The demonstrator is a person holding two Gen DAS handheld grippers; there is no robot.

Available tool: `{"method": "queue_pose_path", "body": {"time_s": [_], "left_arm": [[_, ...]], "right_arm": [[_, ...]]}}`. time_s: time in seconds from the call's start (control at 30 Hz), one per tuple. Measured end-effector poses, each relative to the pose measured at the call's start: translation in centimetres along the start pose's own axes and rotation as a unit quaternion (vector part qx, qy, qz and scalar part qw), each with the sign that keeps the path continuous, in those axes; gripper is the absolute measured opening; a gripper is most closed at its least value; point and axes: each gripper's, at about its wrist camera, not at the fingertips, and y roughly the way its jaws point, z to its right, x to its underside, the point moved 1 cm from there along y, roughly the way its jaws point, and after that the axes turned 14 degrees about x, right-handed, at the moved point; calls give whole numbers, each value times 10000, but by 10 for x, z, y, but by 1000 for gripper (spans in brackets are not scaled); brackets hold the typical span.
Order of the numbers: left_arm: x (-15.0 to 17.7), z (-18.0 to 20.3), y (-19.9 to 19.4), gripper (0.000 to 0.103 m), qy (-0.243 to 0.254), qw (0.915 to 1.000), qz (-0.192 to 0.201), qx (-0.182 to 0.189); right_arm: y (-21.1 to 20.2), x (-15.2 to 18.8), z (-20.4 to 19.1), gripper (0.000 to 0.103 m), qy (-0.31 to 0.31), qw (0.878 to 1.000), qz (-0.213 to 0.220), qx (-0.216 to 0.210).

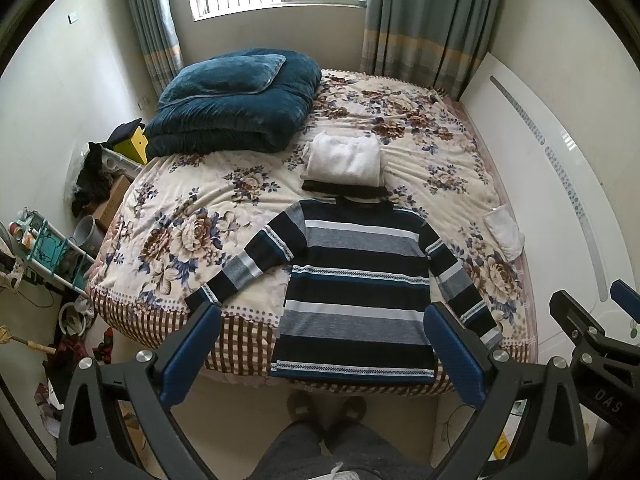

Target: Fold small clothes

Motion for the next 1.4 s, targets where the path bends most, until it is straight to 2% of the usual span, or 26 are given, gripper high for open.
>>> {"method": "queue_pose_path", "body": {"time_s": [0.07,0.33,0.5,1.03,1.4], "left_arm": [[-4,2,1,103,8,10000,-1,-1],[-3,0,-2,103,-6,10000,27,7],[-5,2,-6,103,-14,10000,36,21],[-30,12,-17,103,-12,9999,109,25],[-21,11,-16,103,-12,9999,125,21]], "right_arm": [[-10,-12,5,103,-32,10000,23,-23],[-10,-8,3,103,-32,10000,27,-1],[-16,-18,5,103,-57,10000,44,6],[-15,-12,8,103,-32,9999,150,-13],[-18,-14,6,103,-24,9998,173,-18]]}}
